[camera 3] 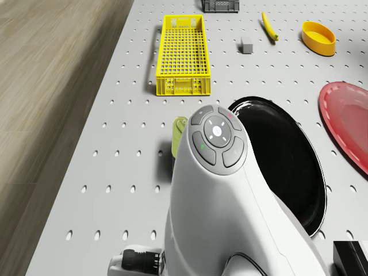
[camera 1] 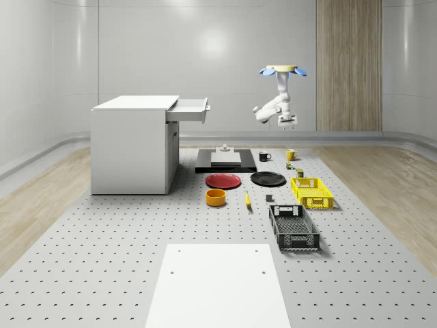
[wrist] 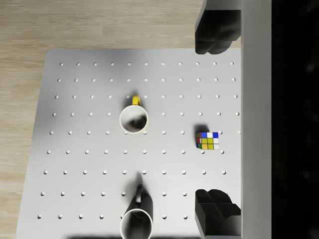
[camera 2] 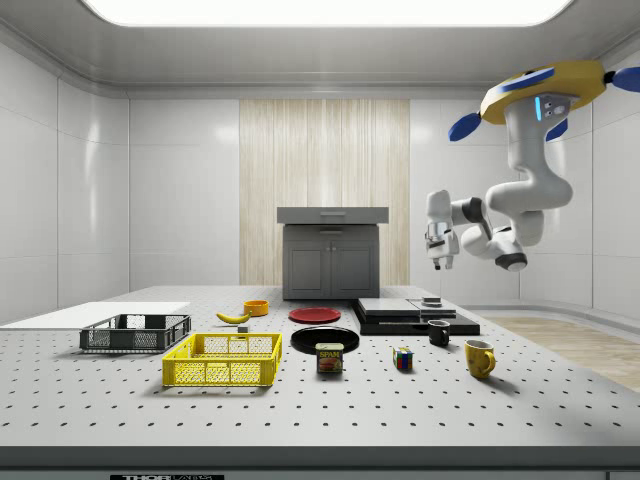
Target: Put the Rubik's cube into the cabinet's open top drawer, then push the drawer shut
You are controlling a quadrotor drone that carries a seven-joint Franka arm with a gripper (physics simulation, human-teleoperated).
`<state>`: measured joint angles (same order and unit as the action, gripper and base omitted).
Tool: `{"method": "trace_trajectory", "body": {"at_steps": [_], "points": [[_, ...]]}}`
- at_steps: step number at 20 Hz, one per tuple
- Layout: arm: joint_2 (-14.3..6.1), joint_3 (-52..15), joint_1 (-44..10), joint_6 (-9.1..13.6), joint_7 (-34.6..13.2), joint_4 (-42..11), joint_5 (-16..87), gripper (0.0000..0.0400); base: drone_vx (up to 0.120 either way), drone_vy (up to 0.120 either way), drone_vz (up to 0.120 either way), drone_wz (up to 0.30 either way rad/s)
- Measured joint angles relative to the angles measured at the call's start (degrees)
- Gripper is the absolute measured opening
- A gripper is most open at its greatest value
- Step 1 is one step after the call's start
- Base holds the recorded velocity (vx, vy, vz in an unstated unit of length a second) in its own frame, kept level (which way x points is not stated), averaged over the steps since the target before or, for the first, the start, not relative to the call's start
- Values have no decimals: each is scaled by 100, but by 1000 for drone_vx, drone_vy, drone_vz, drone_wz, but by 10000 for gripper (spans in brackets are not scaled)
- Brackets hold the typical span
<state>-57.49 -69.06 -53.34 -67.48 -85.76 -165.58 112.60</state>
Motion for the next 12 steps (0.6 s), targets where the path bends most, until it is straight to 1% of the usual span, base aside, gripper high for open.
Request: {"method": "trace_trajectory", "body": {"at_steps": [3,6,7,11,12], "points": [[-135,-126,-256,63,-172,-25,83,400,120,0,-120,0],[-253,-213,-423,69,-289,-34,103,400,120,0,-120,0],[-290,-237,-465,62,-320,-35,102,400,120,-40,-120,0],[-430,-315,-591,4,-416,-33,72,400,120,-120,-120,0],[-463,-331,-615,-16,-435,-32,60,400,120,0,-120,0]]}}
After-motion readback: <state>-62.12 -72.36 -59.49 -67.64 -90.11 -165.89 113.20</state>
